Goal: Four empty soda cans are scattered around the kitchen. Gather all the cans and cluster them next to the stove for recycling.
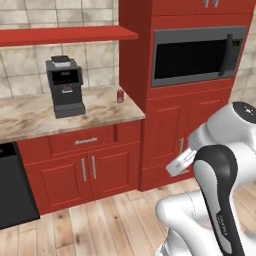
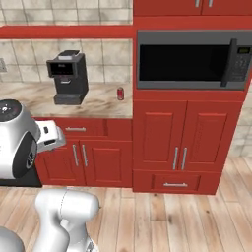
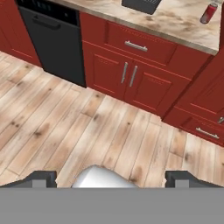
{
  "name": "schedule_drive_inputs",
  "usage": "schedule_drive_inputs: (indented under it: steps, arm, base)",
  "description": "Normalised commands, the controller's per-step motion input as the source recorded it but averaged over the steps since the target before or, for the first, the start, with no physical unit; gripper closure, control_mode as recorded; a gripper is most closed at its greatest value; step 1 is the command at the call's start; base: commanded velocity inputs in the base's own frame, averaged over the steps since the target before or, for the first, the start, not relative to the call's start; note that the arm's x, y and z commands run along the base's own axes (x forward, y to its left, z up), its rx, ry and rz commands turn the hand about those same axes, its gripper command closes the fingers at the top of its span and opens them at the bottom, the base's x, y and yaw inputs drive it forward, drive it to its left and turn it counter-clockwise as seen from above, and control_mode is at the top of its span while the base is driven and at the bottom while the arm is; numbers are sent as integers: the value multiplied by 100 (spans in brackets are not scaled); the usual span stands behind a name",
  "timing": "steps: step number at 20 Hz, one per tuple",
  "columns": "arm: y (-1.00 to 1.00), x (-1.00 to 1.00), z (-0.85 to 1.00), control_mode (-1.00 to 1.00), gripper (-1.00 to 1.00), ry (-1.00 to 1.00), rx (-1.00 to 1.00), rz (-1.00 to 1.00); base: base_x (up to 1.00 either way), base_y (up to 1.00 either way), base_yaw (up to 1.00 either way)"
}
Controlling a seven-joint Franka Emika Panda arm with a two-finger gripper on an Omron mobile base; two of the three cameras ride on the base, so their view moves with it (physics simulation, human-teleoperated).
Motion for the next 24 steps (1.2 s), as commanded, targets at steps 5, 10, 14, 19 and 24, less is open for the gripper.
schedule_drive_inputs:
  steps: [5, 10, 14, 19, 24]
  arm:
    - [0, 0, 0, 100, -100, 0, 0, 0]
    - [0, 0, 0, 100, -100, 0, 0, 0]
    - [0, 0, 0, 100, -100, 0, 0, 0]
    - [0, 0, 0, 100, -100, 0, 0, 0]
    - [-5, 44, 0, -100, -100, 1, 0, 0]
  base:
    - [72, -21, 6]
    - [85, 2, 0]
    - [86, 0, 0]
    - [81, -18, 0]
    - [28, -4, 0]
